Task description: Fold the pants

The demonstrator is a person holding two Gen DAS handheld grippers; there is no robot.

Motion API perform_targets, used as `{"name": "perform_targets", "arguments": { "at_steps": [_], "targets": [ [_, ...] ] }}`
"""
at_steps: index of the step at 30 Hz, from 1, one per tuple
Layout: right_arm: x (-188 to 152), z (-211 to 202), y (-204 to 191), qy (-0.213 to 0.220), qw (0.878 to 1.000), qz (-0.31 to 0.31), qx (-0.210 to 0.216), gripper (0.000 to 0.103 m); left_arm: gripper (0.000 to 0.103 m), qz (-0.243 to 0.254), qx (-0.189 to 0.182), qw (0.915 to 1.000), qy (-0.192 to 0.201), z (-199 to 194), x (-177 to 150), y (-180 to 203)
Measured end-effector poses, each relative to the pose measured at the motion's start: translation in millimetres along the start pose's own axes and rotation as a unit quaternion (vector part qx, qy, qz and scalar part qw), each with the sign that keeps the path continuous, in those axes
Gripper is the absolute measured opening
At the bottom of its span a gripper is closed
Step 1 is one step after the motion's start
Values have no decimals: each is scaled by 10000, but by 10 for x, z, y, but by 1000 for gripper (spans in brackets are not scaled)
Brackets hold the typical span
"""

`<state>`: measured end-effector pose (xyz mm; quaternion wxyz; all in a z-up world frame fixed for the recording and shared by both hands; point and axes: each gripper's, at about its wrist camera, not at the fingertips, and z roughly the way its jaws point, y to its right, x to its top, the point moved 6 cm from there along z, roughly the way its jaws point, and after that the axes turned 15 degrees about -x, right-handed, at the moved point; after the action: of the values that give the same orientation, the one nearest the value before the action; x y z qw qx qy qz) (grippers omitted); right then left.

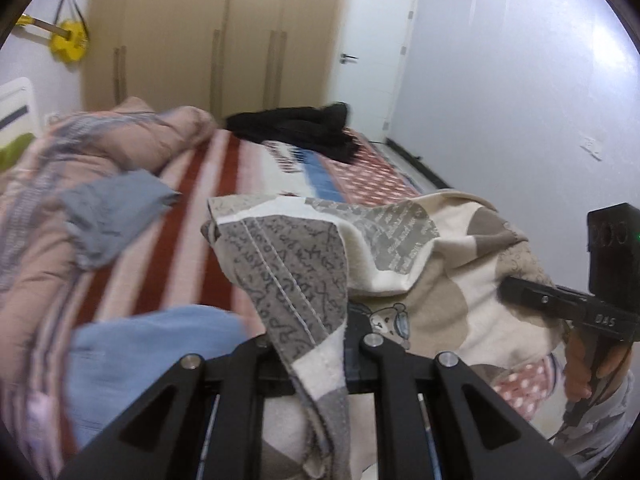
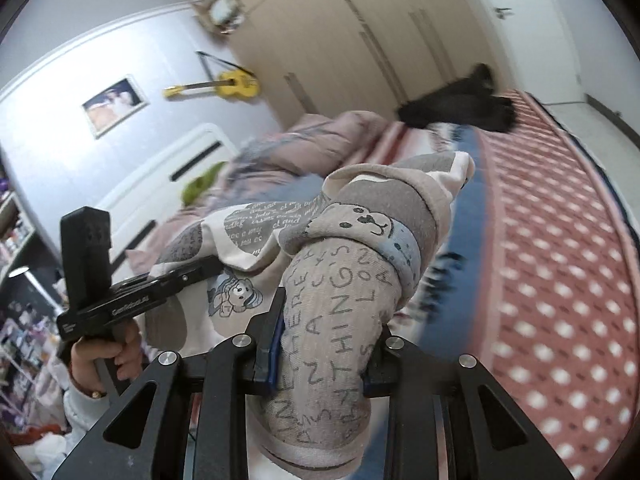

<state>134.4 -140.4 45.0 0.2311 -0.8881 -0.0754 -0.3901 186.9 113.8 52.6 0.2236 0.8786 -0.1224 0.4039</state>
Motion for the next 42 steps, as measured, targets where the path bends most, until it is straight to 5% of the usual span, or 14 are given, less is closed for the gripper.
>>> {"name": "perform_targets", "arguments": {
  "at_steps": [9,13,19,25,36,42],
  "targets": [
    [94,987,-1421,-393,9962,-440,647,23,10,-545,796,9953,33,-833,-156,-1447],
    [-143,1508,-1789,-644,9937,-657,644,23,10,-735,1021,9919,-173,-725,-417,-1994],
    [-592,2121,-1805,-1248,9897,-554,429,23,11,-1233,956,9859,-611,-365,-1001,-2519],
    [-843,2277,-1678,-1330,9886,-663,242,31,36,-1400,1198,9808,-639,-295,-1227,-2620],
    [-734,1994,-1684,-1033,9885,-1092,-152,48,68,-990,1870,9764,-434,-616,-953,-2377],
    [-598,1568,-1566,-630,9902,-1222,-243,50,68,-585,2011,9777,-157,-813,-754,-1955]
  ]
}}
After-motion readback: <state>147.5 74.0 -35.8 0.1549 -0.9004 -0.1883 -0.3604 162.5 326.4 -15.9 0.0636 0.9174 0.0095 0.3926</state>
